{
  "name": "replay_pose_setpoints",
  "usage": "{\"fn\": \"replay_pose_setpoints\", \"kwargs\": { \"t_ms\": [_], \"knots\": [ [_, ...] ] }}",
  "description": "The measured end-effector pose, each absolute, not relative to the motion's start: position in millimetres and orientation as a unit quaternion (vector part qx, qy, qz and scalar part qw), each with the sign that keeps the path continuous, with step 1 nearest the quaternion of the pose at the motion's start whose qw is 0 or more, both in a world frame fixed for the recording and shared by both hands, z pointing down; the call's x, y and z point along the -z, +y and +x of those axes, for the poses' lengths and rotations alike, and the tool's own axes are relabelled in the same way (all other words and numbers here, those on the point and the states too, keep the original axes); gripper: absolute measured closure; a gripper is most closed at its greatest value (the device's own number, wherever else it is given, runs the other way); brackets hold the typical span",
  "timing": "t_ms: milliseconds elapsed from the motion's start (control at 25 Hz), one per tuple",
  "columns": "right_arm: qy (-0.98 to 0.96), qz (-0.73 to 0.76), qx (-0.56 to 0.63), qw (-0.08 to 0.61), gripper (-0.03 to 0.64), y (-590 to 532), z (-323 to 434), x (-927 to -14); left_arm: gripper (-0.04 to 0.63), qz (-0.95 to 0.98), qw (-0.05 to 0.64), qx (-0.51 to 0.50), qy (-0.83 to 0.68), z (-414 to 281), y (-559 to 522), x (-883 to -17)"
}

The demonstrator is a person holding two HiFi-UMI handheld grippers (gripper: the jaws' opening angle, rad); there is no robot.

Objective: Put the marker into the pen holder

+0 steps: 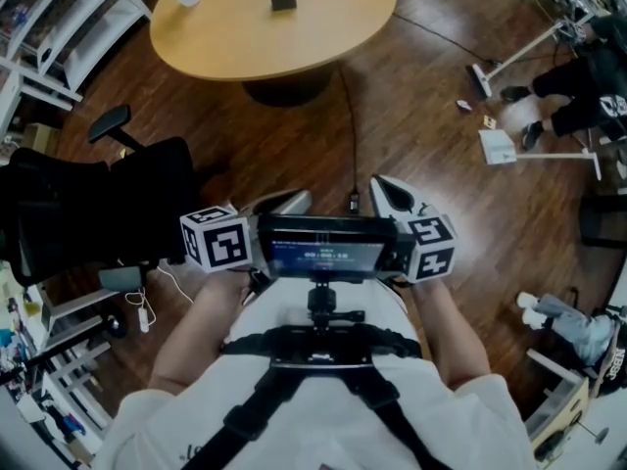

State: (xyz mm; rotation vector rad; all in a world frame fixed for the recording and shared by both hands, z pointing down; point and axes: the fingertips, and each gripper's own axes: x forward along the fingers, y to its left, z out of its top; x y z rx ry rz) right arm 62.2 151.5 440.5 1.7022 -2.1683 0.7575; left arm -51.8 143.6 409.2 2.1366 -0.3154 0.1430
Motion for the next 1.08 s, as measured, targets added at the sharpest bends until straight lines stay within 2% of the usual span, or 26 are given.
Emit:
{"fn": "replay_pose_setpoints", "kwargs": {
  "t_ms": [1080],
  "knots": [
    [-0.753,0.582,-0.272,0.142,0.612,146.0,55.4,-447.0,0.594,0.867,0.477,-0.056,-0.132,-55.0,135.2,-412.1]
  ]
}}
